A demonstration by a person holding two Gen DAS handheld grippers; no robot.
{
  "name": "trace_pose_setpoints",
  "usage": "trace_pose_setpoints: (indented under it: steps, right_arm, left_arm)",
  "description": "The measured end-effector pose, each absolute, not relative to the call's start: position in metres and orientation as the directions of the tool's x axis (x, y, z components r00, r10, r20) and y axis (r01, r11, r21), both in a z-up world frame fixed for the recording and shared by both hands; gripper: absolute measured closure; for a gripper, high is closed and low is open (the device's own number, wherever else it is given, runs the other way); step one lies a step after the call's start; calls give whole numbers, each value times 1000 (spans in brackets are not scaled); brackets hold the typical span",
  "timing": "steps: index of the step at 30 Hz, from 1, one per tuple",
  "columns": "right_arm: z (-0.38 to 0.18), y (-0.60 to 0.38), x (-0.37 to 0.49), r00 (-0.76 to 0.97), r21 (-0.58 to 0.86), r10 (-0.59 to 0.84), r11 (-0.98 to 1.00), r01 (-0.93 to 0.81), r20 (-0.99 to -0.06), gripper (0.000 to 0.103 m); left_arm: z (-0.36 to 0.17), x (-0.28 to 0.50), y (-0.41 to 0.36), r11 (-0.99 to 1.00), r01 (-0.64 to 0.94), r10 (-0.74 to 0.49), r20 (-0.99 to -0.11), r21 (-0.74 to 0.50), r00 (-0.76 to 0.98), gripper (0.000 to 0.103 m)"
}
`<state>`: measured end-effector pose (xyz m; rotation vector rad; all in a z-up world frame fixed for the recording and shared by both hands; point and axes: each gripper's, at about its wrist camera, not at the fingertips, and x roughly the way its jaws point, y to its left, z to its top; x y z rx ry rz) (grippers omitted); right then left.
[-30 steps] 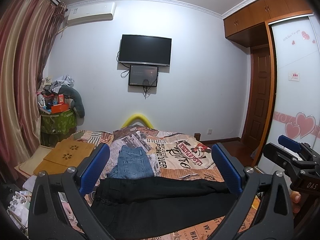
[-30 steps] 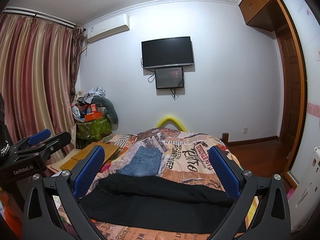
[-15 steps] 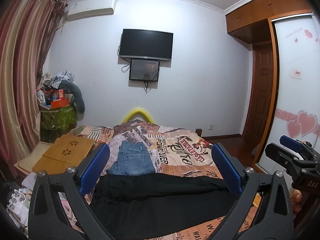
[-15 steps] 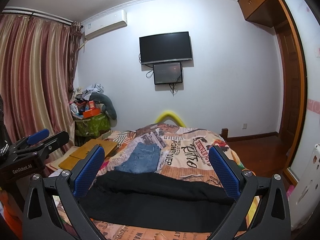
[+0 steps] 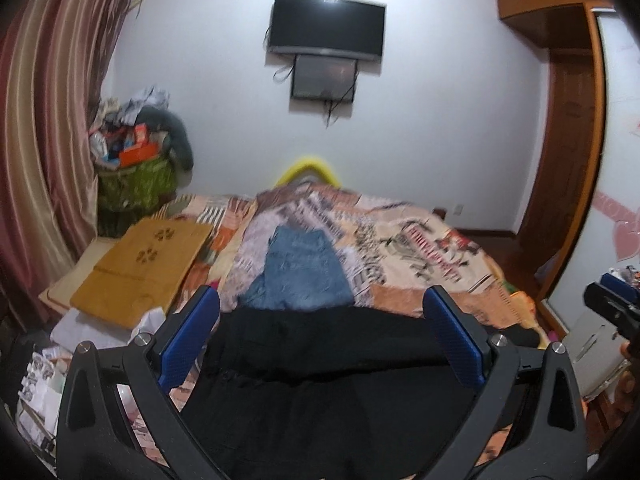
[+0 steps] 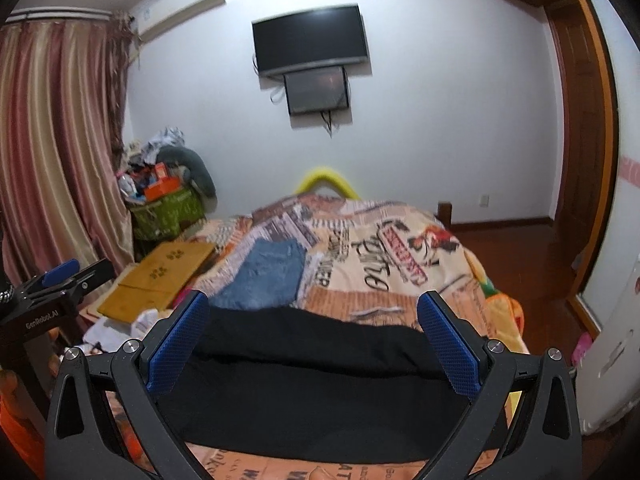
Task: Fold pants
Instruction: 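Lower both tools onto the black trousers' waistband and close both grippers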
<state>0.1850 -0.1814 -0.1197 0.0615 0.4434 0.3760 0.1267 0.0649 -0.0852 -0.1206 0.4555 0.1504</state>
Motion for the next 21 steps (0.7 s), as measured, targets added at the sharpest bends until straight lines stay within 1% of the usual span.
trace_pose_setpoints:
  steps: [5, 9, 16, 21]
  right_arm:
    - [-147, -176, 219, 797, 119, 355, 932, -342, -488, 0]
    - [-165, -168, 247, 756, 87, 358, 923, -374, -548, 0]
    - [-194, -153, 300, 686, 46, 361, 901, -432, -632, 1]
    - [-216, -144, 335, 634, 25, 362, 880, -475, -683, 1]
  left_arm:
    - [-121, 160, 88, 977, -206, 149, -512, -56, 846, 0]
    - [-149, 188, 108, 977, -210, 144, -574, -49, 806, 0]
    - [-196, 238, 156, 963, -264, 166, -672, -46, 721, 0]
    - [-225, 272, 196, 954, -294, 160, -731, -59, 664, 0]
